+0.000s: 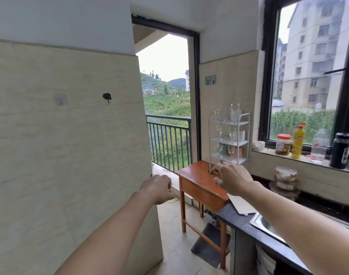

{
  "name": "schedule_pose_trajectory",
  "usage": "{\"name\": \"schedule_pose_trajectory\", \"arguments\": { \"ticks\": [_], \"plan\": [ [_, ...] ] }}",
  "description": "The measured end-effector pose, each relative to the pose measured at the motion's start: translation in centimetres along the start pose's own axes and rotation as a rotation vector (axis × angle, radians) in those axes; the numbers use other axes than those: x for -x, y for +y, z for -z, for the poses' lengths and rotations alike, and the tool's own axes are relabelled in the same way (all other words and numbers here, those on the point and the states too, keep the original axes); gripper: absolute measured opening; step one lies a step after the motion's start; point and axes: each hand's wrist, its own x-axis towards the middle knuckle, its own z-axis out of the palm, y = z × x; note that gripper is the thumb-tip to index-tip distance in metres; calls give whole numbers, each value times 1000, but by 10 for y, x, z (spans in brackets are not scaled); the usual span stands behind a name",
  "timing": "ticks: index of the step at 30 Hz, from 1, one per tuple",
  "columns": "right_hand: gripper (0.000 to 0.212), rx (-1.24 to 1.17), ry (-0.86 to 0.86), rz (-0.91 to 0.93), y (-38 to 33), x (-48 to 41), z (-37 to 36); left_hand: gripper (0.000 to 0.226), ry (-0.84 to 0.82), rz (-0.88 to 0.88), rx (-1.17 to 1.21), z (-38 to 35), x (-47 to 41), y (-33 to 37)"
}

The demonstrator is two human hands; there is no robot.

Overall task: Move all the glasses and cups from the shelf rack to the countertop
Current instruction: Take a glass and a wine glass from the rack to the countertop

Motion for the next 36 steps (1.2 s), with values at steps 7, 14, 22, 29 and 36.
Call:
{"name": "schedule_pose_trajectory", "arguments": {
  "ticks": [7, 14, 22, 29, 36],
  "plan": [
    [38, -48, 12, -10, 37, -97, -40, 38, -15, 24, 34, -6, -101, -12],
    [41, -71, -21, -25, 65, -182, -82, 39, -57, 28, 76, -28, -190, -31],
    [43, -67, -62, -148, 83, -286, -137, 39, -59, -112, 126, -50, -334, -64],
    [51, -112, -29, -282, 93, -386, -166, 34, -108, -249, 330, -47, -476, -83],
    [41, -135, 15, -404, 141, -447, -181, 28, -183, -382, 477, -68, -589, -48]
  ]
}}
